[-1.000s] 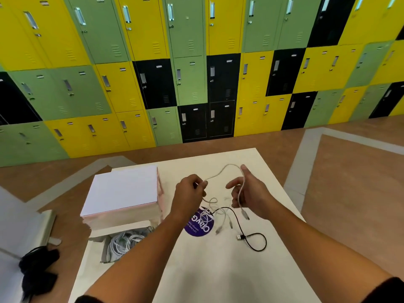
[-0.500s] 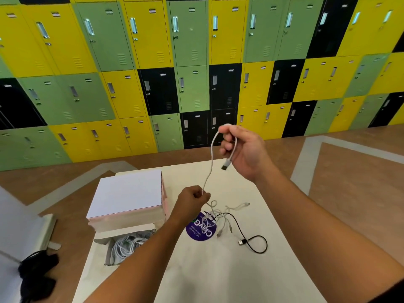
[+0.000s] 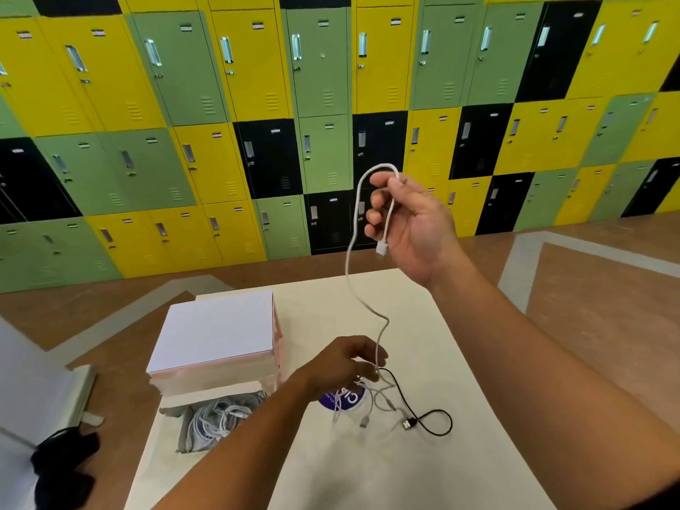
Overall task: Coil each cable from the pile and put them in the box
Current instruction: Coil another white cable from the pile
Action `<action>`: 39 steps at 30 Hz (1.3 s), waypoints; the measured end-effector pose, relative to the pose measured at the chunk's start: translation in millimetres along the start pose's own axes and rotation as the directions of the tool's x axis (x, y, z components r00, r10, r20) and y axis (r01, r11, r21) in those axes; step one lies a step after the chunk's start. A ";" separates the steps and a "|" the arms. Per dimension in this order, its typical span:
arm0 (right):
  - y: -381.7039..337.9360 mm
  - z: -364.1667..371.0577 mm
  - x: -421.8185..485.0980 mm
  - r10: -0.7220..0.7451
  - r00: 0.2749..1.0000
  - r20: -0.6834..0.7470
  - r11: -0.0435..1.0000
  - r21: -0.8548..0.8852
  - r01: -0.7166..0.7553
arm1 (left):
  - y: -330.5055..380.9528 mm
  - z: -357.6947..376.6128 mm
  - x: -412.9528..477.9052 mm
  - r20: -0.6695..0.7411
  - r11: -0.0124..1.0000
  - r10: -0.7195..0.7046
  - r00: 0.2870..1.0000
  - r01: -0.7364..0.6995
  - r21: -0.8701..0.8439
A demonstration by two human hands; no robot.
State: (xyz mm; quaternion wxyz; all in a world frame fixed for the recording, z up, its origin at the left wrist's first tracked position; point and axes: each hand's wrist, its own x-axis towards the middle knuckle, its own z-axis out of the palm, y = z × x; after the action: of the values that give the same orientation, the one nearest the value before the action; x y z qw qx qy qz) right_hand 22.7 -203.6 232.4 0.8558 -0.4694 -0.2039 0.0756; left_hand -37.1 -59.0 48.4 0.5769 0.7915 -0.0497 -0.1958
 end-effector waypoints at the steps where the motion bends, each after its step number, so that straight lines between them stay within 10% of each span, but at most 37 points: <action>1: 4.6 -4.1 -1.0 0.013 1.000 -0.019 0.999 -0.040 -0.014 | 4.7 0.7 0.1 0.011 0.992 0.003 1.000 -0.002 -0.128; 9: 48.5 -41.0 -10.3 0.058 0.964 -0.258 0.946 -0.294 -0.135 | 78.7 -21.2 11.7 -0.353 0.624 0.099 0.930 -0.334 -0.706; 21: 56.8 -54.8 -11.8 0.171 0.918 -0.359 0.872 -0.378 -0.310 | 24.9 -21.5 12.7 -0.479 0.982 -0.120 0.870 0.032 -0.188; 24: 62.6 -55.3 -13.9 0.186 0.910 -0.371 0.827 -0.440 -0.349 | 35.5 -20.5 9.8 -0.598 0.987 -0.018 0.801 -0.082 -0.139; 32: 80.0 -54.0 -17.9 0.203 0.904 -0.376 0.747 -0.538 -0.391 | 64.1 -20.0 7.2 -0.397 0.967 0.051 0.916 -0.145 -0.210; 39: 80.3 -57.7 -26.9 -0.127 0.958 -0.257 0.477 -0.863 -0.168 | 53.6 -20.4 8.8 -0.434 0.977 -0.076 0.898 -0.020 -0.213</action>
State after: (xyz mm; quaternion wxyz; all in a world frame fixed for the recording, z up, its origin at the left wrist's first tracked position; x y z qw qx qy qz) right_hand 27.5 -212.9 130.5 0.5135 -0.8486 -0.0821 -0.0974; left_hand -13.6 -61.1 101.5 0.6512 0.7499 0.1143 -0.0248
